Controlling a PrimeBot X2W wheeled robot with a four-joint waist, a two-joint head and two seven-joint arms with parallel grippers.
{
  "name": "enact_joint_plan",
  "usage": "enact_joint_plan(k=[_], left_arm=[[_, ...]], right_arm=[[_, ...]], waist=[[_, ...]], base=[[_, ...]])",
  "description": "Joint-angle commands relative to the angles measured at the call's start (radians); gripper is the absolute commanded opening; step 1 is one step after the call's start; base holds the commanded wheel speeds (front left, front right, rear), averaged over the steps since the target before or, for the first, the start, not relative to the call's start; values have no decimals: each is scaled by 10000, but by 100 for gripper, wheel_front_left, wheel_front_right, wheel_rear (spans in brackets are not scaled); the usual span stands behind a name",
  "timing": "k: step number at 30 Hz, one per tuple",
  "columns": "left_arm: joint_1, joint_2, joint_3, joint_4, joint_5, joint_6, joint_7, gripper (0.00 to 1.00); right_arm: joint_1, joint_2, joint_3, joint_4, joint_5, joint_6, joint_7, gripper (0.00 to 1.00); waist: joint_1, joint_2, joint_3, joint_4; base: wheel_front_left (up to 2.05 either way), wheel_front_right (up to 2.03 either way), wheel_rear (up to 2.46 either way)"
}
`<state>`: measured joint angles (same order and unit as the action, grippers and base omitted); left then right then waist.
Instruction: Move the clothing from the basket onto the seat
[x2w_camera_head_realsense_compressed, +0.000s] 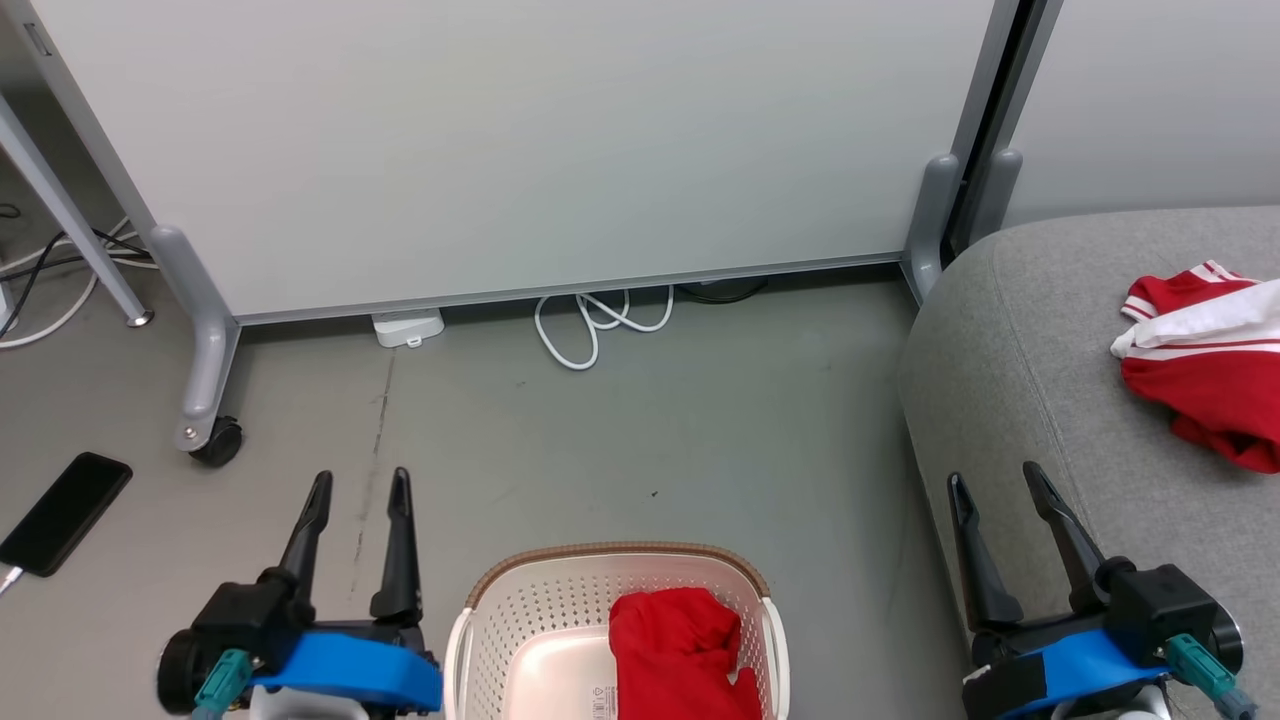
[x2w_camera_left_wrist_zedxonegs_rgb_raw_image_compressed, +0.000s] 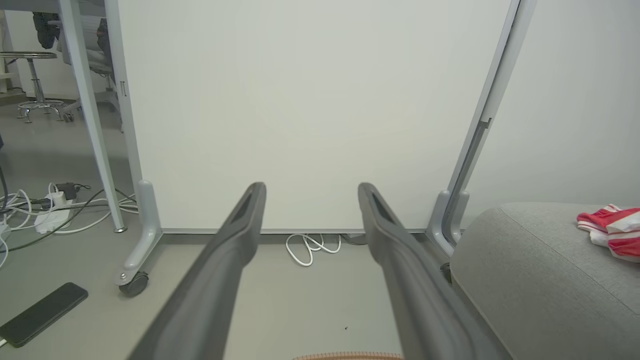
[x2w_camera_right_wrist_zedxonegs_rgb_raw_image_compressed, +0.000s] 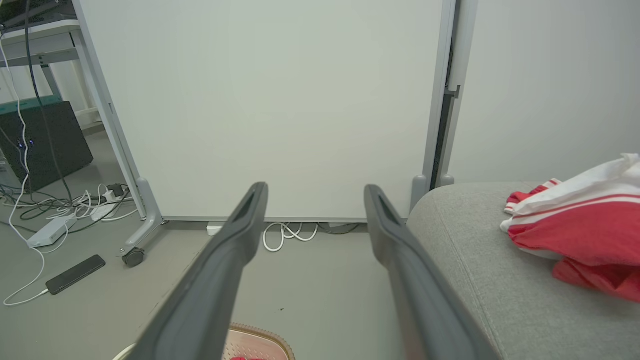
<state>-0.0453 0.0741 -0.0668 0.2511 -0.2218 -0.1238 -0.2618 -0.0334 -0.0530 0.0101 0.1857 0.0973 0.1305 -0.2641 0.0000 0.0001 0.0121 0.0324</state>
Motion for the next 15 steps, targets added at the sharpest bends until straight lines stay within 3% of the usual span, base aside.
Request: enact_joint_plan(k=[1, 5, 15], left_arm=[[-238, -27, -79, 94, -74, -54, -47, 100], [-815, -17, -560, 532, -294, -84, -45, 100], [-3242, 480, -2954, 2693, -1701, -69, -29, 100]], right_arm=[[-130, 29, 3, -7, -42, 5, -6, 100], [-378, -8, -95, -111, -65, 5, -6, 100], [-1581, -280, -163, -484, -88, 5, -6, 100]], waist=[[0, -1, 27, -23], [0, -1, 301, -99], [0, -1, 1951, -649]], base=[[0, 0, 0], [0, 0, 0], [0, 0, 0]])
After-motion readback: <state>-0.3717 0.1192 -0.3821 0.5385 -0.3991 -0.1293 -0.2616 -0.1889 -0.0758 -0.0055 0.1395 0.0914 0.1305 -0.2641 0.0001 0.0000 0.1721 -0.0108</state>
